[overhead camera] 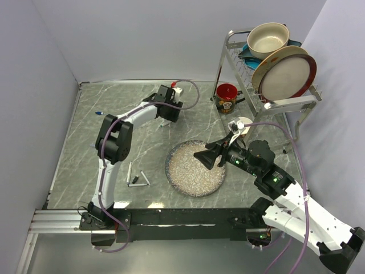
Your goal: Insert the pens into the pen caps
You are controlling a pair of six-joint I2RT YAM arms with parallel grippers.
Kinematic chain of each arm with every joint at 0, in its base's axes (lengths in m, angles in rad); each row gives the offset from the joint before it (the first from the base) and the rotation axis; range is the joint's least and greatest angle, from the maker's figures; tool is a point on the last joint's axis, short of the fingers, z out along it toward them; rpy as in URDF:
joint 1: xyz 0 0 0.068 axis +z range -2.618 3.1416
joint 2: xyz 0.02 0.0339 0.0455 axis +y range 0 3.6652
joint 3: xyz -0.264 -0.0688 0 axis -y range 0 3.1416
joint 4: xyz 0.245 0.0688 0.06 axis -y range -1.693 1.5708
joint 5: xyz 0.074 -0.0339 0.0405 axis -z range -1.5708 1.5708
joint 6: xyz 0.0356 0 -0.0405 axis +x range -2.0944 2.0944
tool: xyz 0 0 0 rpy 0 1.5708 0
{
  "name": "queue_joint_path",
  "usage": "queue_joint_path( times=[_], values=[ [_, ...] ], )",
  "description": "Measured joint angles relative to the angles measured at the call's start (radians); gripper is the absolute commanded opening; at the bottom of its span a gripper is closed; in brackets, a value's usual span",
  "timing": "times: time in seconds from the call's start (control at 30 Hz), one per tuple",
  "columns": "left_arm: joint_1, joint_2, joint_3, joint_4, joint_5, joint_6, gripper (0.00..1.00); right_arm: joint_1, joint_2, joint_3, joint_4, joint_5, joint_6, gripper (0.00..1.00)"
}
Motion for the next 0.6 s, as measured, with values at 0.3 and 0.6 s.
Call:
queue_joint_path(
  times=[0.3,0.6],
  values=[
    [-0.002,0.045,0.007,-0.006,-0.045,0.004,0.46,0.0,-0.013,0.0,0.0,0.004,0.02,0.86],
    [-0.001,0.043,0.002,-0.015,-0.138,-0.083,0.01,0.0,-0.012,0.004,-0.004,0.004,0.048,0.84]
  ],
)
